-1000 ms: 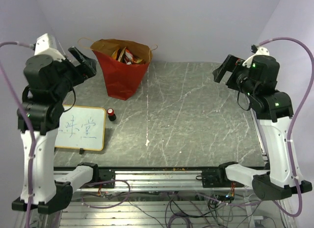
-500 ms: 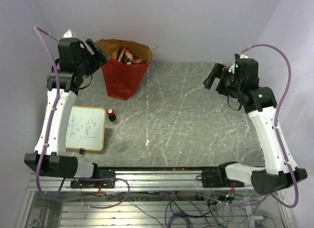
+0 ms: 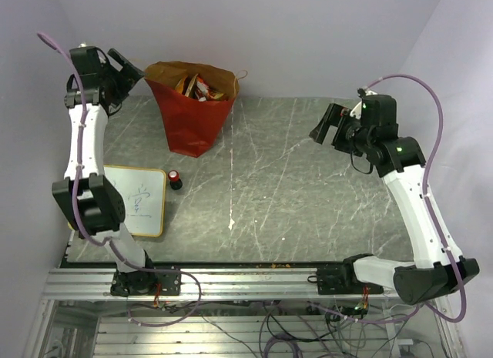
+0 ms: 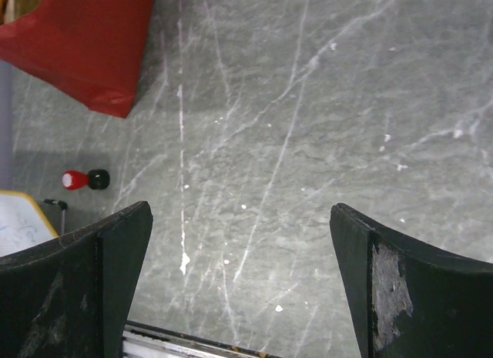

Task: Take the snacks out of the paper bag
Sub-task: Adjust the paper bag at the center of the board.

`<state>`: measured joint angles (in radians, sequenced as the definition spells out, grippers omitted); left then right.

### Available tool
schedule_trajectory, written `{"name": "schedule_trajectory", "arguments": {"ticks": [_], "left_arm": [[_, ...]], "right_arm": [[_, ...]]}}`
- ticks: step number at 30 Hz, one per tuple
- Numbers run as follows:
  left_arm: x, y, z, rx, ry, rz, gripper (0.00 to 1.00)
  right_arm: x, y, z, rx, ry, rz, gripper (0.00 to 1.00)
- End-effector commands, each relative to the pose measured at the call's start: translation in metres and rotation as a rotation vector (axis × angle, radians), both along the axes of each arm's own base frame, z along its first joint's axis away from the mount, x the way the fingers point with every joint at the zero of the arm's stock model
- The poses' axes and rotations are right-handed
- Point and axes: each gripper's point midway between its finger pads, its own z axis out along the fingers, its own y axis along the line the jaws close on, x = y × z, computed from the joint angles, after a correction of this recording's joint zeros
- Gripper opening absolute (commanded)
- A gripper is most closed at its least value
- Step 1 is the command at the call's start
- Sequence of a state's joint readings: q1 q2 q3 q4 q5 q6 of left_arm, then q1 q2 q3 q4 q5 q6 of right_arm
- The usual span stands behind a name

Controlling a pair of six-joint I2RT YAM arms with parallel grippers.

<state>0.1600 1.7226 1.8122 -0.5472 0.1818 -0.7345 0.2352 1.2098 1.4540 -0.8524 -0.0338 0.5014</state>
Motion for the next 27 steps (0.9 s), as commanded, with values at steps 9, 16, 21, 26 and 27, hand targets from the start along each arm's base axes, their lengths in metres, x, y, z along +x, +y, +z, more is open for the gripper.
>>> {"name": "schedule_trajectory", "arguments": {"ticks": [9,16,21,26,27], "left_arm": [[0.119,0.045,0.007,-0.100,-0.256,-0.046,0.94],[0.159,0.052,-0.017,-0.159,-0.310,-0.031,0.89],[0.171,0.055,-0.023,-0.163,-0.367,-0.030,0.82],[0.177,0.052,-0.035,-0.191,-0.361,-0.049,0.71],[0.177,0.053,-0.035,-0.186,-0.360,-0.049,0.69]], "right_arm": [[0.080,0.079,-0.010,0.230,0.016,0.238,1.00],[0.151,0.126,0.003,0.407,-0.053,0.297,1.00],[0.189,0.167,0.001,0.483,-0.087,0.316,1.00],[0.226,0.201,0.005,0.585,-0.140,0.319,0.96],[0.231,0.210,0.007,0.620,-0.148,0.330,0.94]]}}
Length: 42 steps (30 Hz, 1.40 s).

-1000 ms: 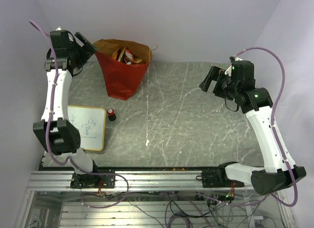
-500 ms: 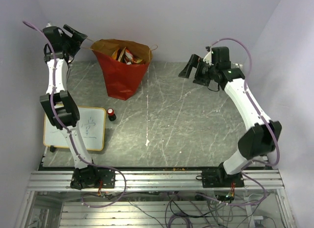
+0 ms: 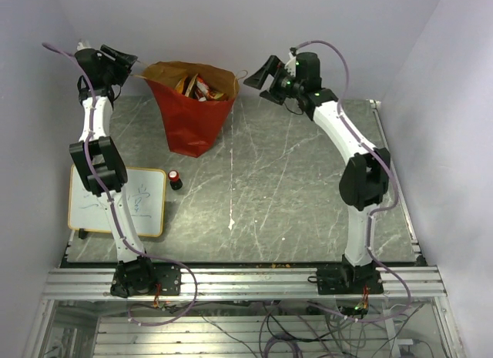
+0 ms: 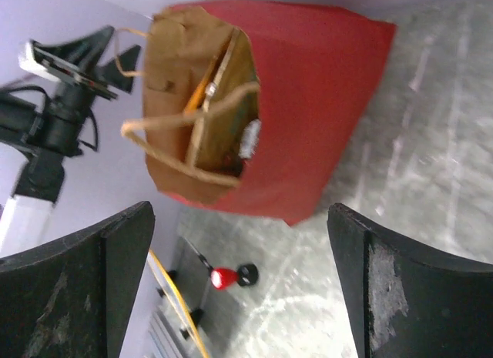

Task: Take the snacks out of the paper bag
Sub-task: Adjust the paper bag at the center of the board.

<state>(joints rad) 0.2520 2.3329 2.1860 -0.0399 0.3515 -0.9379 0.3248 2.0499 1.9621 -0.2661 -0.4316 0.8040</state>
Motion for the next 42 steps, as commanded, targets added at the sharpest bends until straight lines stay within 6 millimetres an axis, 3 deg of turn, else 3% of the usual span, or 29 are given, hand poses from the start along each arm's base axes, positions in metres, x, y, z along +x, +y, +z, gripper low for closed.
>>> {"name": "schedule_trajectory", "arguments": {"ticks": [1,5,8,22,28,32,35,40,42], "left_arm": [[0.008,-0.003,0.025,0.017,-0.099,-0.027,0.69],[0.009,-0.003,0.026,0.022,-0.101,-0.033,0.67],[0.011,-0.005,0.022,-0.004,-0.103,-0.044,0.63],[0.015,-0.016,0.045,-0.078,-0.183,-0.080,0.45],[0.013,-0.027,0.076,-0.073,-0.264,-0.130,0.38],[0.007,-0.036,0.098,-0.062,-0.305,-0.148,0.23],[0.002,-0.044,0.111,-0.066,-0.319,-0.162,0.14],[-0.005,-0.070,0.120,-0.078,-0.319,-0.204,0.09],[-0.007,-0.086,0.122,-0.082,-0.321,-0.241,0.09]], "right_arm": [[0.027,0.037,0.031,0.183,-0.078,0.019,0.92],[0.029,0.067,0.038,0.248,-0.115,0.068,0.84],[0.028,0.079,0.044,0.241,-0.161,0.076,0.82],[0.044,0.087,0.041,0.202,-0.200,0.037,0.81],[0.047,0.090,0.051,0.259,-0.215,0.036,0.58],[0.046,0.089,0.052,0.273,-0.202,0.040,0.36],[0.044,0.088,0.057,0.282,-0.207,0.033,0.34],[0.044,0.087,0.063,0.280,-0.217,0.038,0.29],[0.042,0.084,0.063,0.291,-0.211,0.044,0.19]]}}
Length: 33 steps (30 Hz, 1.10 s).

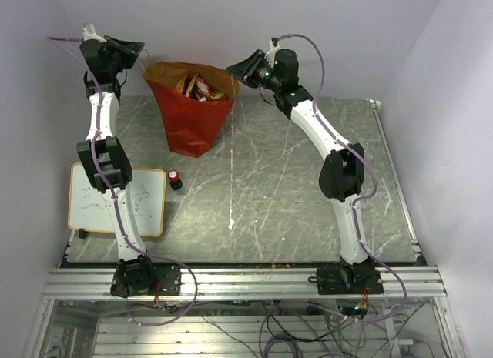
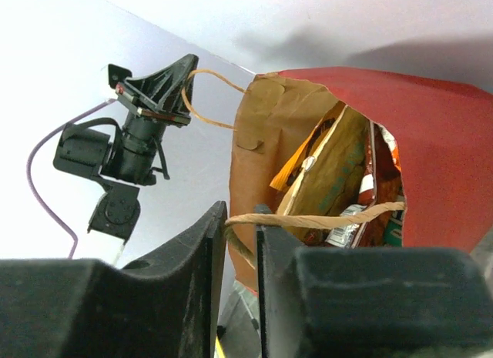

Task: Take the snacks out of the paper bag
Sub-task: Adjust the paper bag at the center of the board.

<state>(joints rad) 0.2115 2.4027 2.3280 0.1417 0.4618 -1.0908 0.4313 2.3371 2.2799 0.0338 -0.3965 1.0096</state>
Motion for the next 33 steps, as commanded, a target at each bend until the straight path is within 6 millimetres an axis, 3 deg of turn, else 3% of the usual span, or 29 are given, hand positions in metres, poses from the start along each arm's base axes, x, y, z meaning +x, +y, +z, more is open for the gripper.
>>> {"name": "schedule_trajectory", "arguments": {"ticks": [1,4,11,13,15,17,18,22,26,30,33], "left_arm": [[-0.022,-0.049,0.055,0.014,-0.101,-0.114,0.08],[-0.029,-0.070,0.064,-0.029,-0.112,-0.177,0.07],[-0.054,-0.118,0.088,-0.035,-0.136,-0.269,0.07],[-0.065,-0.131,0.091,-0.039,-0.127,-0.298,0.07],[-0.078,-0.146,0.095,-0.040,-0.116,-0.326,0.07],[-0.093,-0.157,0.101,-0.034,-0.111,-0.349,0.07],[-0.101,-0.162,0.104,-0.030,-0.108,-0.357,0.07],[-0.128,-0.168,0.111,-0.032,-0.073,-0.368,0.07],[-0.159,-0.191,0.109,-0.037,-0.042,-0.421,0.07],[-0.184,-0.198,0.114,-0.053,-0.044,-0.449,0.07],[-0.192,-0.206,0.115,-0.085,-0.047,-0.482,0.07]], "right_arm": [[-0.003,-0.008,0.023,0.039,-0.041,0.011,0.15],[-0.010,-0.024,0.031,0.064,-0.034,0.027,0.00],[-0.040,-0.064,0.052,0.005,-0.061,0.002,0.00],[-0.059,-0.074,0.057,-0.026,-0.066,0.008,0.00],[-0.078,-0.083,0.044,-0.060,-0.035,0.012,0.00],[-0.099,-0.091,0.049,-0.076,-0.045,0.010,0.00],[-0.110,-0.095,0.041,-0.092,-0.030,0.014,0.00],[-0.152,-0.112,0.041,-0.183,-0.045,0.023,0.00],[-0.195,-0.126,0.036,-0.268,-0.049,0.065,0.00],[-0.236,-0.141,0.017,-0.381,-0.037,0.123,0.00],[-0.269,-0.144,-0.003,-0.409,0.004,0.216,0.00]]}}
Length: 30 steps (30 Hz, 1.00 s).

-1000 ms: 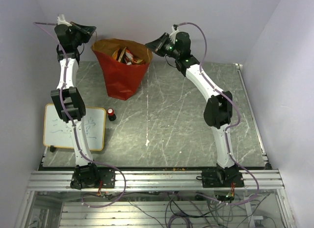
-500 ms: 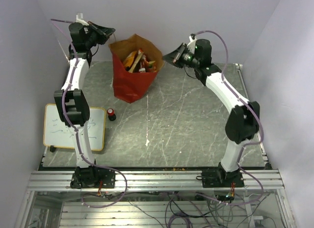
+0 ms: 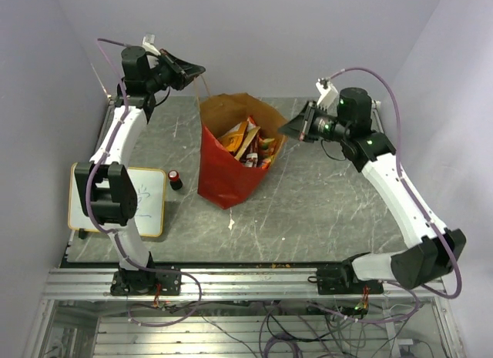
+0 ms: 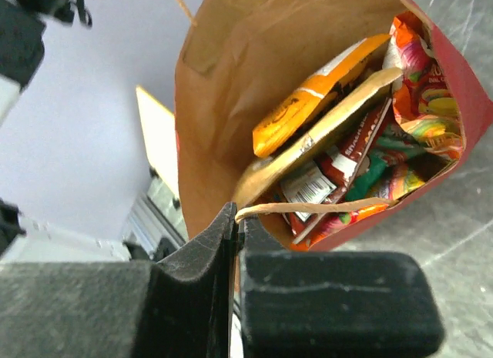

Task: Take the snacks out of the paper bag
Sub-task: Adjust the paper bag at the center of the board.

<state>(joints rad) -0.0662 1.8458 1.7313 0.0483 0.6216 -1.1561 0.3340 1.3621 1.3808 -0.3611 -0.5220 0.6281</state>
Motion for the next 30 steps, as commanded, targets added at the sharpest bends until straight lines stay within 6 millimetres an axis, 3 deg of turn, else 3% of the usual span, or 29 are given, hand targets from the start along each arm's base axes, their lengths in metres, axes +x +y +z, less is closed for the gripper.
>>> {"name": "schedule_trajectory", "arguments": {"ticks": [1,5,11,17,22,27,30], "left_arm": [[-0.031,-0.007,0.075,-0.076,-0.203,-0.048,0.07],[-0.032,-0.021,0.088,-0.104,-0.231,-0.091,0.07],[-0.040,-0.058,0.105,-0.188,-0.265,-0.242,0.07],[-0.065,-0.080,0.092,-0.149,-0.273,-0.356,0.07],[-0.095,-0.089,0.086,-0.141,-0.289,-0.420,0.07],[-0.122,-0.100,0.082,-0.121,-0.283,-0.438,0.07],[-0.134,-0.108,0.075,-0.108,-0.270,-0.438,0.07]], "right_arm": [[-0.051,-0.004,-0.018,-0.060,0.017,0.156,0.00],[-0.079,-0.004,-0.028,-0.040,0.042,0.210,0.00],[-0.091,-0.007,-0.039,-0.035,0.089,0.208,0.00],[-0.107,-0.016,-0.069,-0.081,0.180,0.198,0.00],[-0.129,-0.035,-0.100,-0.188,0.255,0.174,0.03],[-0.137,-0.059,-0.115,-0.307,0.299,0.096,0.17],[-0.138,-0.073,-0.115,-0.374,0.314,0.030,0.44]]}}
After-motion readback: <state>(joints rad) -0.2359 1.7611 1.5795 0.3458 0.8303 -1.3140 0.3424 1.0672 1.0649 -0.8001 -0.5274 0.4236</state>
